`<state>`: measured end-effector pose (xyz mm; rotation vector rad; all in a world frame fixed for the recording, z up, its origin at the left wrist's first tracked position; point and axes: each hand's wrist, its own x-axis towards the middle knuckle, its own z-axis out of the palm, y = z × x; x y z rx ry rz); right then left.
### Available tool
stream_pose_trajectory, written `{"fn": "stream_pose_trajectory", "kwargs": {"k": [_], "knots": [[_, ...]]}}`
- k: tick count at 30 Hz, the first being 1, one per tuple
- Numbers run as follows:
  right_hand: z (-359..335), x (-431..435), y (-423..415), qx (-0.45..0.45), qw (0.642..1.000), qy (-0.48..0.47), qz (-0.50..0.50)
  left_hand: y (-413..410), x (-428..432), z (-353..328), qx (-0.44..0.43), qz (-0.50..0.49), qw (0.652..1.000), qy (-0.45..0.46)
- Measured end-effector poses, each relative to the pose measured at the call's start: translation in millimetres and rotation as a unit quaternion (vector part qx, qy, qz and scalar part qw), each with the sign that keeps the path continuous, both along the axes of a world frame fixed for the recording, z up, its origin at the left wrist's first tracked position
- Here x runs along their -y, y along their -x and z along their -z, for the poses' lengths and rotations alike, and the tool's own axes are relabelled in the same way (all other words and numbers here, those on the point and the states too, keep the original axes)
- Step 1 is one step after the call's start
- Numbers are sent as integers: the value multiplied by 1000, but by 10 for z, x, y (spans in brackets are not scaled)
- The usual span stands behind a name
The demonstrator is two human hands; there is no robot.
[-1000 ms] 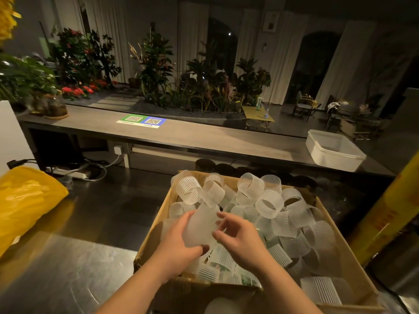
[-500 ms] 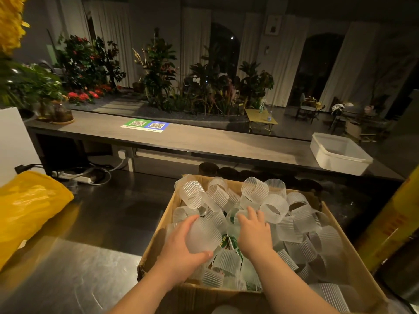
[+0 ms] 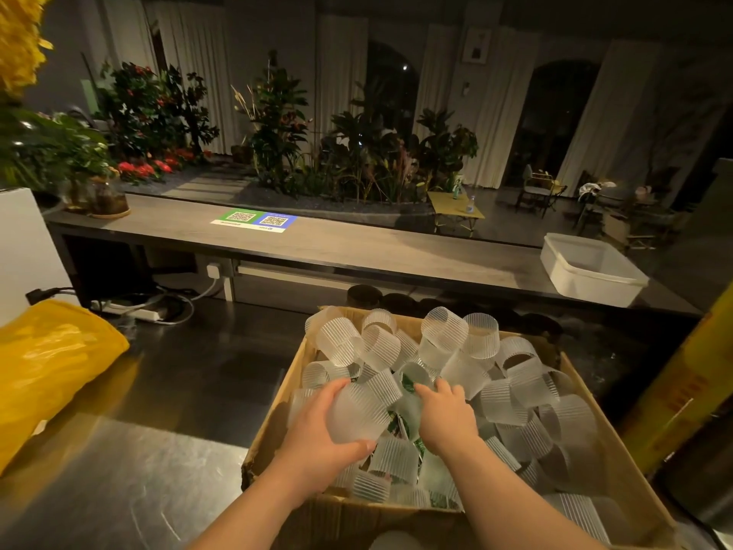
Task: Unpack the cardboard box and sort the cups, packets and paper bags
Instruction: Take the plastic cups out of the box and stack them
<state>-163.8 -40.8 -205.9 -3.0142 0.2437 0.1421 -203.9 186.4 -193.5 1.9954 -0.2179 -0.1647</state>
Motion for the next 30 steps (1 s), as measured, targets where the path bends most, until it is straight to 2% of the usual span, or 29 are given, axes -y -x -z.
{"fn": "stream_pose_trajectory", "kwargs": {"k": [6,8,11,13,15,16,20,23,26,30], "knots": [[-50,22,-12,101,995,-8,17,-18,-22,26,0,1,1000,-3],[-148,68,19,110,992,-52,39,-35,-17,40,-3,3,1000,-2],[-313,178,102,129,972,-175,89,-45,-12,58,-8,8,1000,1],[-413,198,217,167,928,-321,85,-44,-9,61,-7,6,1000,1],[-522,98,378,163,859,-482,54,-45,-1,70,-4,2,1000,-3],[-539,39,452,157,844,-513,19,-43,4,76,-1,2,1000,-6],[-494,-148,613,148,901,-392,-110,-31,16,74,6,-1,1000,-19],[-454,-232,622,152,922,-334,-121,-26,22,76,8,-8,1000,-29],[-421,-270,595,150,924,-329,-123,-30,34,54,6,-16,999,-32],[-391,-276,581,144,896,-401,-120,-7,22,22,25,-29,998,-55]]}}
